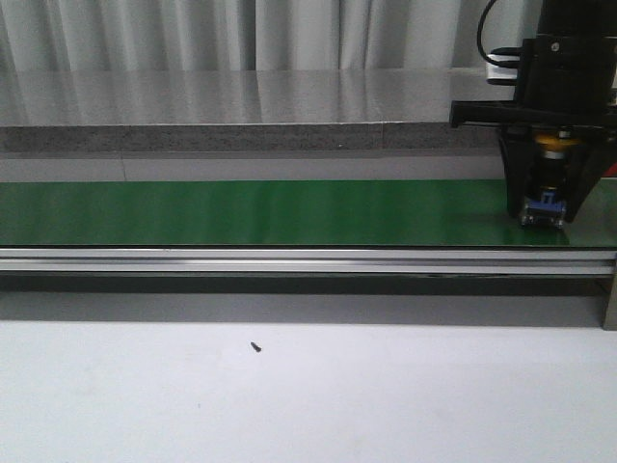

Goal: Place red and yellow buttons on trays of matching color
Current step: 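Grasp the second yellow button off the conveyor with the right gripper, then place the second yellow button beside the first in the yellow tray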

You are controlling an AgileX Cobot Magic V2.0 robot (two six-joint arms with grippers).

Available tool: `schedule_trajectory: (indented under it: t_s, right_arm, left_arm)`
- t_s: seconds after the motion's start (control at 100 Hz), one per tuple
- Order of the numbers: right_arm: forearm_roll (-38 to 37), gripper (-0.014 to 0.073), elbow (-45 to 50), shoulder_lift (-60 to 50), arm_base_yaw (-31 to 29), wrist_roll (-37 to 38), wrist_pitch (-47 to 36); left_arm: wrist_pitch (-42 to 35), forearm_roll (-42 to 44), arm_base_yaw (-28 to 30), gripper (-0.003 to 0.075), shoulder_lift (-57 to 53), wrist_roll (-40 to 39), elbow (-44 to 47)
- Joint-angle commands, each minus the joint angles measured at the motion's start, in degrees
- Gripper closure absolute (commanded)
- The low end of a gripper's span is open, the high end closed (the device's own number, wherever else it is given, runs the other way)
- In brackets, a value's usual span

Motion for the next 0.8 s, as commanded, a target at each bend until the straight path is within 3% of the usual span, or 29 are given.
schedule_trajectory:
  t_s: [0.0,0.38,0.79]
  right_arm:
    - [-0.89,0.0331,-1.82,-3.71,-0.45,-0.4,0.67]
    - [-4.31,0.0331,-1.82,-11.31,-4.5,-6.41,2.71]
    - [-4.31,0.0339,-1.82,-16.15,-21.73,-13.11,5.16]
  left_arm:
    - [-3.35,-1.56,-0.33,0.074,-0.03,0.02,-1.47]
    - [-3.35,-1.56,-0.33,0.074,-0.03,0.02,-1.47]
    - [-3.35,-1.56,-0.33,0.074,-0.03,0.02,-1.47]
